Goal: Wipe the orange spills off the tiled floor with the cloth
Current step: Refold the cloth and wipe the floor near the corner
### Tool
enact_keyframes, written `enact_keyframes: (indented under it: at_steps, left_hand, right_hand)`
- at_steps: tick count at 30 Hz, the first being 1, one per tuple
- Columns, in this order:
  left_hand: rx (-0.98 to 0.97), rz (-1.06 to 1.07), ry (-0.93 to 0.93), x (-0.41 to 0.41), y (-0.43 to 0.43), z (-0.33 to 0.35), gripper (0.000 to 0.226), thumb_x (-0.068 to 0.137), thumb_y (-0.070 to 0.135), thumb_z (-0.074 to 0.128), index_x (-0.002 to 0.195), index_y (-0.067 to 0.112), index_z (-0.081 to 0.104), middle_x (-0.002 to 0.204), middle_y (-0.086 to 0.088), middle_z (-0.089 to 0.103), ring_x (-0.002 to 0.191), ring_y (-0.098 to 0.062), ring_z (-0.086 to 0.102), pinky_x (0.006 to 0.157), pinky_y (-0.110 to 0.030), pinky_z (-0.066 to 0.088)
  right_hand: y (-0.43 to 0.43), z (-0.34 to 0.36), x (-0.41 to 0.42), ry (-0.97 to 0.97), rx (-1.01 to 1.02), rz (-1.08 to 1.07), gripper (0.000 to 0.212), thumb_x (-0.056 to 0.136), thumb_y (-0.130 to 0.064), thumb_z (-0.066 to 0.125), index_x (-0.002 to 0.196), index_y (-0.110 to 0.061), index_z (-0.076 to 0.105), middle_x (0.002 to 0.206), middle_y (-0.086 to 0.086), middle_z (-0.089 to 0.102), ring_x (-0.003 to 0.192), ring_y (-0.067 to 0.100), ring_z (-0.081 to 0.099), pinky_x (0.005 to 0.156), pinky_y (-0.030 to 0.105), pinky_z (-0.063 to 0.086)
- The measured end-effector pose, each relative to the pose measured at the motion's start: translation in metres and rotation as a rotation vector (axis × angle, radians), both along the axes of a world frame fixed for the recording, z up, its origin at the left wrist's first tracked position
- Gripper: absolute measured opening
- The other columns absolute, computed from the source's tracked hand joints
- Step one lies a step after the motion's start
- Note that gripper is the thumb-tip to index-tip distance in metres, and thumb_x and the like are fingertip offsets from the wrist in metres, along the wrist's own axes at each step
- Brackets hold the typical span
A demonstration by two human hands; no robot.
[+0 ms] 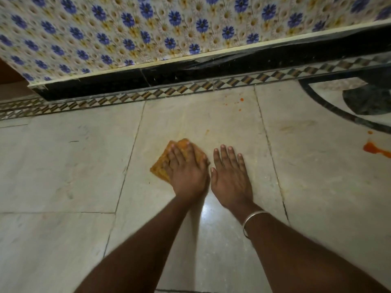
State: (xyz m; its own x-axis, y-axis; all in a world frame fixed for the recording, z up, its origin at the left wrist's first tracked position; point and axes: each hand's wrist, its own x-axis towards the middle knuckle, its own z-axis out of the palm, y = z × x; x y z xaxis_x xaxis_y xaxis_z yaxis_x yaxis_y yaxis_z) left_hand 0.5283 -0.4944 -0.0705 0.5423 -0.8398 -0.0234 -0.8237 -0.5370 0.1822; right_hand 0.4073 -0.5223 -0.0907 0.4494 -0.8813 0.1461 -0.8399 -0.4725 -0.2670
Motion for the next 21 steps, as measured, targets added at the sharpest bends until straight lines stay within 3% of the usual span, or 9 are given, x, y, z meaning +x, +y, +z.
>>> enact_keyframes:
  at_steps: [3,7,9,12,15,18,21]
  left_hand:
    - [0.030,-0.102,-0.037,0.044,-0.026,0.005,0.071,0.105,0.065,0.018,0.167,0.031,0.005,0.174,-0.015,-0.002,0.161,-0.032,-0.001,0.127,-0.056,0.000]
    - [-0.024,0.192,-0.001,0.055,-0.018,0.000,0.076,0.105,0.064,0.015,0.167,0.022,0.007,0.173,-0.022,0.003,0.160,-0.039,0.002,0.127,-0.060,0.001]
    - [-0.037,0.184,-0.027,0.029,-0.005,0.000,0.079,0.103,0.064,0.011,0.167,0.019,0.008,0.172,-0.024,0.004,0.160,-0.040,0.003,0.127,-0.061,0.003]
    - [0.013,0.027,0.004,0.006,-0.007,0.004,0.076,0.105,0.065,0.014,0.167,0.022,0.003,0.173,-0.022,-0.002,0.161,-0.038,-0.003,0.126,-0.059,-0.002]
    - [0.032,-0.190,0.001,0.011,-0.037,0.006,0.075,0.104,0.069,0.016,0.167,0.029,0.000,0.174,-0.016,-0.008,0.161,-0.033,-0.008,0.126,-0.055,-0.006]
    - [0.055,-0.356,-0.027,0.035,-0.063,0.010,0.076,0.101,0.074,0.014,0.166,0.037,-0.002,0.174,-0.012,-0.009,0.161,-0.030,-0.007,0.128,-0.055,-0.006]
    - [0.018,-0.159,0.004,0.037,-0.058,0.008,0.076,0.103,0.072,0.017,0.166,0.034,-0.001,0.174,-0.014,-0.006,0.161,-0.031,-0.005,0.128,-0.055,-0.006]
  right_hand:
    - [0.000,0.001,-0.002,-0.022,-0.012,0.004,0.063,0.102,-0.037,0.023,0.158,-0.009,0.033,0.165,0.011,0.029,0.155,0.027,0.021,0.126,0.050,0.017]
    - [0.003,0.007,-0.004,-0.092,0.016,-0.005,0.061,0.105,-0.036,0.021,0.159,-0.010,0.029,0.165,0.010,0.030,0.155,0.024,0.021,0.127,0.046,0.017]
    - [0.004,0.010,-0.005,-0.184,0.011,-0.041,0.055,0.107,-0.030,0.029,0.158,-0.011,0.032,0.160,0.011,0.040,0.152,0.025,0.030,0.126,0.043,0.023]
    - [0.006,0.012,-0.007,-0.311,-0.028,-0.085,0.052,0.094,-0.005,0.050,0.146,-0.012,0.046,0.134,0.011,0.059,0.126,0.028,0.055,0.110,0.041,0.046]
    - [0.007,0.010,-0.011,-0.354,-0.041,-0.094,0.048,0.085,0.005,0.054,0.128,-0.018,0.053,0.109,0.005,0.057,0.097,0.024,0.056,0.085,0.038,0.053]
    - [0.005,0.010,-0.013,-0.410,-0.030,-0.100,0.027,0.092,-0.003,0.063,0.112,-0.019,0.055,0.102,0.002,0.055,0.090,0.022,0.054,0.079,0.040,0.053]
    - [0.004,0.009,-0.014,-0.402,-0.045,-0.109,0.019,0.098,-0.025,0.063,0.115,-0.017,0.058,0.109,0.005,0.056,0.101,0.023,0.055,0.088,0.041,0.053]
